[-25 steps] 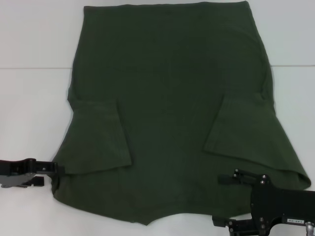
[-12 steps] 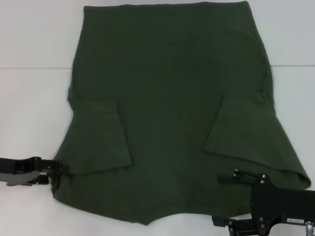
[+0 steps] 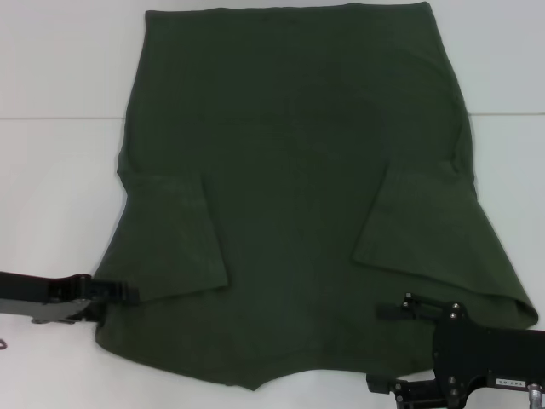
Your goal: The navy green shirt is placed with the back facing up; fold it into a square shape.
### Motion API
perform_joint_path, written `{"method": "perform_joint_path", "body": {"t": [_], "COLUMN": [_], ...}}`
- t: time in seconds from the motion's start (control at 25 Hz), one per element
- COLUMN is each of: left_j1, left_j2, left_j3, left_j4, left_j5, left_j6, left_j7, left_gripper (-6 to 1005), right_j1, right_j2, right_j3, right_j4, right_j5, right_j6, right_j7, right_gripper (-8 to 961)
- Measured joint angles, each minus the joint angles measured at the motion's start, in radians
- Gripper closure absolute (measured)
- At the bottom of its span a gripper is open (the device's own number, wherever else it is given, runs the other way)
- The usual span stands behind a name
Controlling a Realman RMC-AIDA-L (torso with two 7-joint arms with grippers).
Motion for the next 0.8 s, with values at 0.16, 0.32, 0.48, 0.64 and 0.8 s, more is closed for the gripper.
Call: {"method": "perform_joint_path", "body": {"t": [0.16, 0.32, 0.48, 0.64, 0.8], "left_j1": [-0.020, -0.032, -0.032, -0.028, -0.021], "left_j2": [-0.007, -0.014, -0.015, -0.019, -0.037], "left_j3": [0.001, 0.011, 0.026, 0.034, 0.084], "left_j4": [-0.020, -0.024, -0.022, -0.007, 0.036], "left_j5": [-0.007, -0.005, -0.008, -0.009, -0.005], "left_j6": [0.005, 0.002, -0.001, -0.009, -0.022], "left_j7": [0.000, 0.001, 0.001, 0.013, 0.033], "left_gripper": [176, 179, 185, 225, 299], "right_j1": [0.000, 0.000, -0.002, -0.003, -0.003], "right_j2": [0.000, 0.000, 0.000, -0.001, -0.002], "right_j3": [0.001, 0.001, 0.005, 0.008, 0.010], "right_j4": [0.001, 0.001, 0.001, 0.000, 0.000], "right_j5": [0.000, 0.000, 0.000, 0.000, 0.001], "right_j6": [-0.001, -0.005, -0.014, -0.016, -0.016], "right_j7": [0.000, 0.000, 0.000, 0.000, 0.000], "right_gripper": [12, 13, 13, 13, 13]}}
